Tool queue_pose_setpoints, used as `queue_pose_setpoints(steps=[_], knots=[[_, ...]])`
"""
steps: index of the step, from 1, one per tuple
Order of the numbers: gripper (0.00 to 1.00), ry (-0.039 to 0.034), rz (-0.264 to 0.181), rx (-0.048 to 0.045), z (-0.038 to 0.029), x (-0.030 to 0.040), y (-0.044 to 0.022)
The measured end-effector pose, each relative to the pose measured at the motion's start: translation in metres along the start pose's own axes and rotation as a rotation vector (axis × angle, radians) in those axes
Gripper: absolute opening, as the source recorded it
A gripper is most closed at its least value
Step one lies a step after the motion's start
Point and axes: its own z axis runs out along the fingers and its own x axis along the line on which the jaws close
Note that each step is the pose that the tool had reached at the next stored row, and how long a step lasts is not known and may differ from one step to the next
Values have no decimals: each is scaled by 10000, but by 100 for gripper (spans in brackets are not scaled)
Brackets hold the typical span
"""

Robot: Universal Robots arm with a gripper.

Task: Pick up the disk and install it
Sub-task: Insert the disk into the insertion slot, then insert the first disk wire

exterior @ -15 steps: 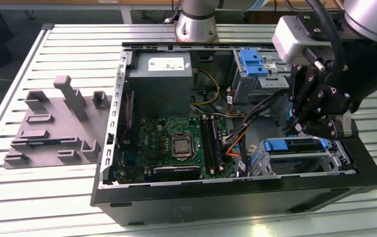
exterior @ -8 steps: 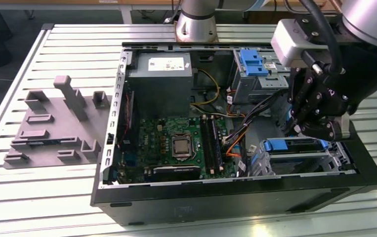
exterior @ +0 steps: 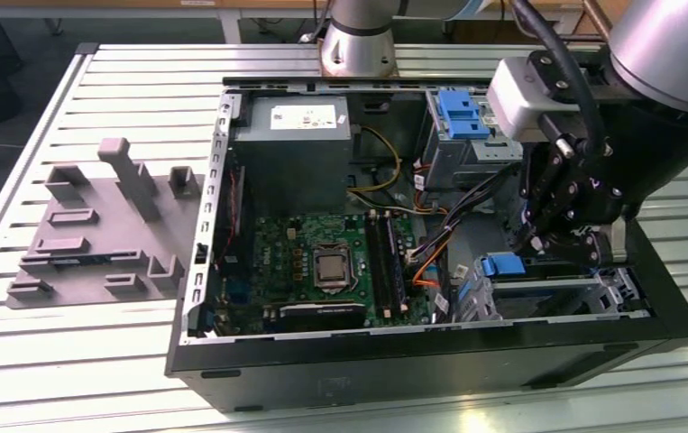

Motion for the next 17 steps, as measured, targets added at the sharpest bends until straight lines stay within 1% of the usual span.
queue_pose_setpoints(steps=[8, 9, 10, 13, 17], knots=[[11, -1, 0, 0, 2, 0, 0], [11, -1, 0, 0, 46, 1, -1], [11, -1, -1, 0, 64, 1, -2], [11, -1, 0, 0, 79, 2, -2], [11, -1, 0, 0, 79, 2, -2]])
